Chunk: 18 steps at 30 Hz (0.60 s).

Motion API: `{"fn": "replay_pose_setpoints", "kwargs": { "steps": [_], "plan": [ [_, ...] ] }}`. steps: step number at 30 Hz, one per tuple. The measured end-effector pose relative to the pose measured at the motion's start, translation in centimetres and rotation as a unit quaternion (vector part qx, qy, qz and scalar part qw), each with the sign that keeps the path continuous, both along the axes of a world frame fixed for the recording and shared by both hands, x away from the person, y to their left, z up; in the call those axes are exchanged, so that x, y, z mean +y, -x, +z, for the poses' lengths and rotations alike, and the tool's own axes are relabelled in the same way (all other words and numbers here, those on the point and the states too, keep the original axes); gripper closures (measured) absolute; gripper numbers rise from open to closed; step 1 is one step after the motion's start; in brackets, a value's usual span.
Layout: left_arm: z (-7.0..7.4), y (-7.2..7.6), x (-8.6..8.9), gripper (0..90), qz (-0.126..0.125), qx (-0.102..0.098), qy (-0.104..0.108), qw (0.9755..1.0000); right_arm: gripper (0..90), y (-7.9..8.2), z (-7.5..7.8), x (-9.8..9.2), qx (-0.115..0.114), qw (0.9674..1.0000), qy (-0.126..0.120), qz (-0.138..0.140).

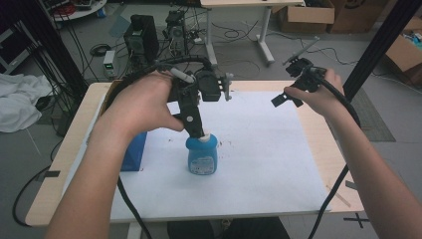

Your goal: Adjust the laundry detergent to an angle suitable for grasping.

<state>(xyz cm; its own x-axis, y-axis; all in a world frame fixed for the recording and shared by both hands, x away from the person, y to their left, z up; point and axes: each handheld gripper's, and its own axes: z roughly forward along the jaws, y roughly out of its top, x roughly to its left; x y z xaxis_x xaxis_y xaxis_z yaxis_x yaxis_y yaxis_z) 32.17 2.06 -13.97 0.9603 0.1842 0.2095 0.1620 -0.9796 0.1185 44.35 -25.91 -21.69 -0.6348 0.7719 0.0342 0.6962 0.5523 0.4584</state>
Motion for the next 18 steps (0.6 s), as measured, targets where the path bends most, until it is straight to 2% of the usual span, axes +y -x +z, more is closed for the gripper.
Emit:
{"fn": "replay_pose_setpoints", "kwargs": {
  "steps": [10,18],
  "plan": [
    [0.1,0.0,0.2,10.8,0.005,0.0,0.004,1.0,23.8,0.1,1.0,-0.7,0.0,1.0,0.007,-0.004],
    [0.3,0.1,0.1,10.8,0.007,0.0,0.004,1.0,23.8,-0.1,1.0,-1.5,0.004,0.9999,0.012,-0.011]
  ]
}}
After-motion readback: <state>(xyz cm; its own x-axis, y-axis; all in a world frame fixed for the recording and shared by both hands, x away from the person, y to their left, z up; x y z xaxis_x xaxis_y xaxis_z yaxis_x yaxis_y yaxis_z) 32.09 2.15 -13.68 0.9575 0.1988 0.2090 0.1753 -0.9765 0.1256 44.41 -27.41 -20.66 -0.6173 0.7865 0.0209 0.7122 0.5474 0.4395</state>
